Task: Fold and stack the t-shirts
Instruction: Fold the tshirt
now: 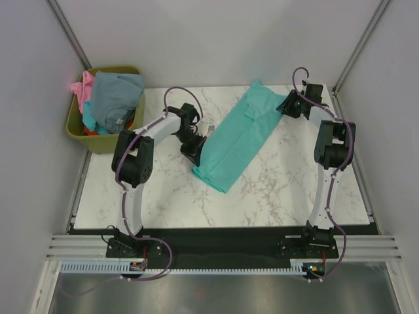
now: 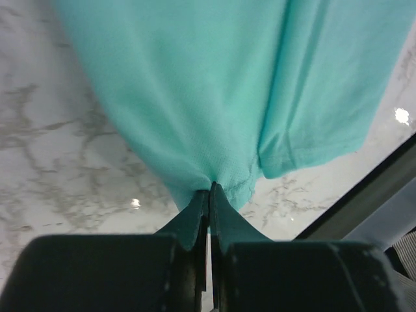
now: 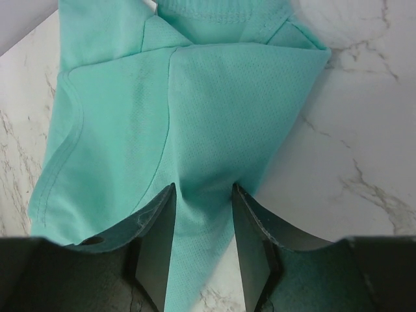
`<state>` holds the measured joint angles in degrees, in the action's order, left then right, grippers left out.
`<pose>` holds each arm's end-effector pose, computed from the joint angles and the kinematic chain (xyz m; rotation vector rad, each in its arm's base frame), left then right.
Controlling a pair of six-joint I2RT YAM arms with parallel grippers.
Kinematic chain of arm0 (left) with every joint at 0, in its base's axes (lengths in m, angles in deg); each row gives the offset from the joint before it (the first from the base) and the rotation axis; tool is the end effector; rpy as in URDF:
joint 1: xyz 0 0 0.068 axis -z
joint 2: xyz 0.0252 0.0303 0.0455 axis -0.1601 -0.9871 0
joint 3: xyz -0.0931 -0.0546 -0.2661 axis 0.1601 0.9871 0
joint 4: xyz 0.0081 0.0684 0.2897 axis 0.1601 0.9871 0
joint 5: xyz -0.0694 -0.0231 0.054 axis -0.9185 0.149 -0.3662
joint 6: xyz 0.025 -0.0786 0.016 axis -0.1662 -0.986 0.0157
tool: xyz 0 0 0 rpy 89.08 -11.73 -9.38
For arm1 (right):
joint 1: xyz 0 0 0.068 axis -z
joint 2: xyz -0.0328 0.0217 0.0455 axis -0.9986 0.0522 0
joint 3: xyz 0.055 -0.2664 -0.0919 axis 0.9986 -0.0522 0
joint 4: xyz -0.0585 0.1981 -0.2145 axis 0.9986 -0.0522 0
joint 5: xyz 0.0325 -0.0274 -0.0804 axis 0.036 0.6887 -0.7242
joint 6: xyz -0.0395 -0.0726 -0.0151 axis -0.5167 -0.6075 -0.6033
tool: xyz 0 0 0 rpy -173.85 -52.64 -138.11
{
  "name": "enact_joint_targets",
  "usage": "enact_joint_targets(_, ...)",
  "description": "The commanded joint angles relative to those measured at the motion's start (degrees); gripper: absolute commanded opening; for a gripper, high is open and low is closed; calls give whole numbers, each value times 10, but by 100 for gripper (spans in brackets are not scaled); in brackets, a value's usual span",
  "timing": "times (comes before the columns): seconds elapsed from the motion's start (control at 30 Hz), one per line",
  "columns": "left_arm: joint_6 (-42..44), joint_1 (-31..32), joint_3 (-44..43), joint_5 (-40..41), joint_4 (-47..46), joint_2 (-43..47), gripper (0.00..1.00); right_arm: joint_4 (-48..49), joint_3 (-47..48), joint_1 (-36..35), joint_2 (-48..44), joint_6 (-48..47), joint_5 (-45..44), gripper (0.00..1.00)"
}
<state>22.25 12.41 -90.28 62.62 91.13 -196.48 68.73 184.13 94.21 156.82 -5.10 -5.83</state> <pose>0.4197 -0.2015 0.1276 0.9117 2.8833 -0.7160 0.6041 -0.0472 0.1086 0.4103 2.2441 0.6162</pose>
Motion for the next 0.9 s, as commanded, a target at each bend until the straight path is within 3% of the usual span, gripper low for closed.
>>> enact_joint_targets(0.0, -1, 32, 14, -57, 16, 57, 2, 9, 23, -17, 13, -9, -2, 49)
enact_joint_targets(0.53, -3, 140, 86, -74, 3, 108, 2, 28, 91, -69, 59, 18, 16, 50)
enact_joint_targets(0.87, 2, 178, 55, -56, 7, 83, 2, 59, 139, -91, 101, 37, 16, 50)
